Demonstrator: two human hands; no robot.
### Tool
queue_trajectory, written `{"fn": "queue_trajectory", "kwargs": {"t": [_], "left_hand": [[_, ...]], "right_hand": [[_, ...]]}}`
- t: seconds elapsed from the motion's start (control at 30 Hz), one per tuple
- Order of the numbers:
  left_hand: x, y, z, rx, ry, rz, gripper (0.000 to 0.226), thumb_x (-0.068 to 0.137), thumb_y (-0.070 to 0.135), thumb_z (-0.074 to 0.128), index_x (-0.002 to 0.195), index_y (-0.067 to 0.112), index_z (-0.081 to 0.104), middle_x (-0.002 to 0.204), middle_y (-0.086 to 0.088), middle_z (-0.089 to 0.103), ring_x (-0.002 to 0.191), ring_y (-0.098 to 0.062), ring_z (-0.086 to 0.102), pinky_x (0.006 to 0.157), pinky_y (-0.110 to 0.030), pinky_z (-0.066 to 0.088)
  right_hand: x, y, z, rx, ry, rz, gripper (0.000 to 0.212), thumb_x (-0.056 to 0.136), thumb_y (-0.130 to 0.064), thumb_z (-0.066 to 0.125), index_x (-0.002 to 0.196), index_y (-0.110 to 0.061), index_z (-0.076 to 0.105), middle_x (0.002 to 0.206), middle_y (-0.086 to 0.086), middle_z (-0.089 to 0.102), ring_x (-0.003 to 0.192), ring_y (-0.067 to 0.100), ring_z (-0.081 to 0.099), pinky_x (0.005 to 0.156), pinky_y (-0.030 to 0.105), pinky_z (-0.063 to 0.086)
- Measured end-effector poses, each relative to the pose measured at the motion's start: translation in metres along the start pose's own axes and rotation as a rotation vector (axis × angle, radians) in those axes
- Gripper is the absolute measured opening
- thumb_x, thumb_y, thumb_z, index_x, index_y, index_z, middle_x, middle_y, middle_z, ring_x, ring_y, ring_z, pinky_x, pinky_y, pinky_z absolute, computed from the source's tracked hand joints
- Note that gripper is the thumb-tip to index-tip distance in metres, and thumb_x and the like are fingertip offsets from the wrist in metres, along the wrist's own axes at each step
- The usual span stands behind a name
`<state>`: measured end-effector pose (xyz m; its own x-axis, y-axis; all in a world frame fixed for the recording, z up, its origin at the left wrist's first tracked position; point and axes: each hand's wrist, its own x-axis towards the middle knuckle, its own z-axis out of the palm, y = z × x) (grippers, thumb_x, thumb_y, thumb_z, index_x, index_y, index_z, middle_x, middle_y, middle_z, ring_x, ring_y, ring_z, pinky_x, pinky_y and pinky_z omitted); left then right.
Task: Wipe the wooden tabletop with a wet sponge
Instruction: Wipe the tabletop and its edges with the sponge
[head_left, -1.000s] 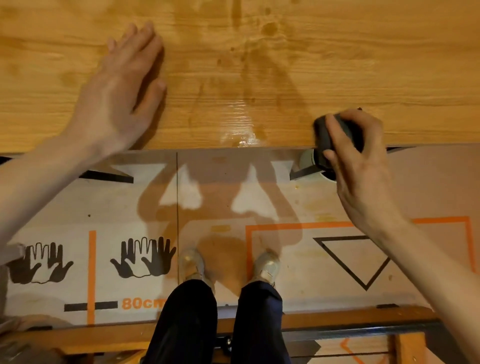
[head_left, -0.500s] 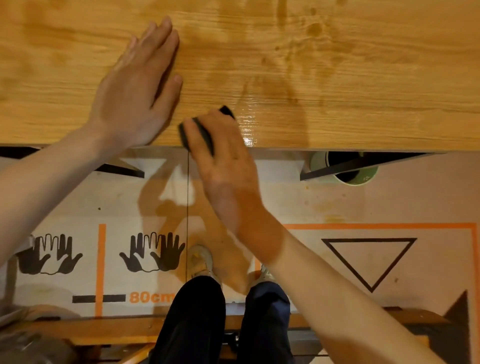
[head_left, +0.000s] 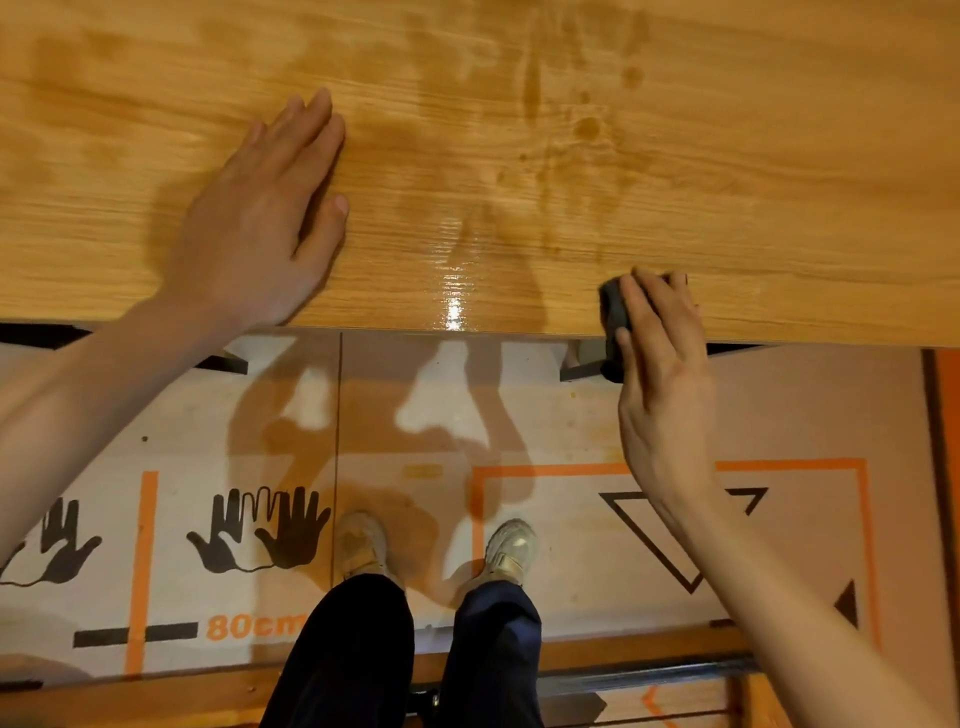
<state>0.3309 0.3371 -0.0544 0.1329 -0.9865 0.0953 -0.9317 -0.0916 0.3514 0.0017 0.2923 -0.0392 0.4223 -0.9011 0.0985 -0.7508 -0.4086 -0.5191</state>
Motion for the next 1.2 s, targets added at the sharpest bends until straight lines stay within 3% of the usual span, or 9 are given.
{"fn": "queue_trajectory", "kwargs": {"t": [0.23,0.4,0.5,0.67,0.8,0.93,1.1,1.2], "left_hand": [[-0.001,0.002,-0.002,0.0,-0.01,-0.005,0.062,0.106,0.037,0.028,0.159,0.007,0.022,0.169,-0.008,0.014,0.157,-0.02,0.009,0.127,-0.031,0.002],[-0.003,0.002,-0.001,0.013,0.002,0.003,0.06,0.107,0.035,0.029,0.159,0.007,0.021,0.169,-0.008,0.014,0.156,-0.02,0.01,0.126,-0.027,0.0],[-0.002,0.0,-0.001,0.001,0.014,0.001,0.057,0.109,0.032,0.033,0.159,0.007,0.023,0.168,-0.008,0.016,0.156,-0.02,0.012,0.126,-0.028,0.002],[-0.003,0.001,0.0,-0.006,0.018,0.006,0.06,0.107,0.036,0.028,0.159,0.006,0.024,0.168,-0.009,0.017,0.156,-0.021,0.013,0.126,-0.026,0.001],[-0.002,0.002,0.0,0.002,0.015,0.002,0.06,0.107,0.035,0.028,0.159,0.006,0.024,0.168,-0.009,0.016,0.156,-0.021,0.013,0.126,-0.031,0.004],[-0.002,0.0,-0.002,0.004,0.007,0.006,0.057,0.109,0.031,0.033,0.159,0.005,0.023,0.168,-0.009,0.015,0.156,-0.022,0.012,0.126,-0.03,0.003],[-0.003,0.003,-0.004,-0.007,0.007,0.01,0.06,0.106,0.033,0.029,0.157,0.001,0.025,0.167,-0.012,0.017,0.156,-0.025,0.015,0.128,-0.034,0.006],[-0.003,0.003,-0.002,0.0,-0.005,0.007,0.059,0.108,0.031,0.03,0.158,0.001,0.023,0.168,-0.012,0.015,0.156,-0.024,0.013,0.128,-0.034,0.005]], "right_hand": [[0.034,-0.006,-0.013,-0.03,-0.125,0.032,0.041,0.101,-0.003,0.04,0.141,-0.005,0.042,0.153,0.011,0.033,0.147,0.025,0.017,0.12,0.047,0.018],[0.105,-0.021,0.003,-0.005,-0.023,0.19,0.042,0.103,-0.011,0.035,0.144,-0.009,0.037,0.156,0.008,0.028,0.148,0.026,0.015,0.121,0.038,0.014],[0.097,-0.034,0.013,0.081,0.063,0.22,0.039,0.103,-0.013,0.038,0.142,-0.012,0.043,0.156,0.008,0.029,0.148,0.028,0.013,0.121,0.043,0.017],[0.008,-0.049,0.016,-0.024,-0.052,0.076,0.043,0.104,-0.026,0.037,0.145,-0.014,0.037,0.157,0.002,0.025,0.149,0.022,0.006,0.123,0.038,0.006],[0.069,-0.047,0.02,-0.101,-0.061,0.129,0.042,0.105,-0.023,0.034,0.145,-0.011,0.038,0.158,0.006,0.023,0.149,0.026,0.006,0.123,0.039,0.006],[0.101,-0.056,0.028,-0.03,0.0,0.241,0.045,0.104,-0.026,0.036,0.146,-0.011,0.035,0.159,0.007,0.021,0.149,0.027,0.006,0.122,0.041,0.007],[0.007,-0.089,0.042,0.015,-0.094,0.048,0.044,0.103,-0.021,0.04,0.146,-0.014,0.035,0.158,0.002,0.023,0.149,0.021,0.004,0.123,0.039,0.004],[0.017,-0.085,0.038,-0.01,-0.18,0.005,0.043,0.103,-0.018,0.039,0.146,-0.014,0.037,0.157,0.001,0.024,0.149,0.019,0.005,0.123,0.038,0.004]]}}
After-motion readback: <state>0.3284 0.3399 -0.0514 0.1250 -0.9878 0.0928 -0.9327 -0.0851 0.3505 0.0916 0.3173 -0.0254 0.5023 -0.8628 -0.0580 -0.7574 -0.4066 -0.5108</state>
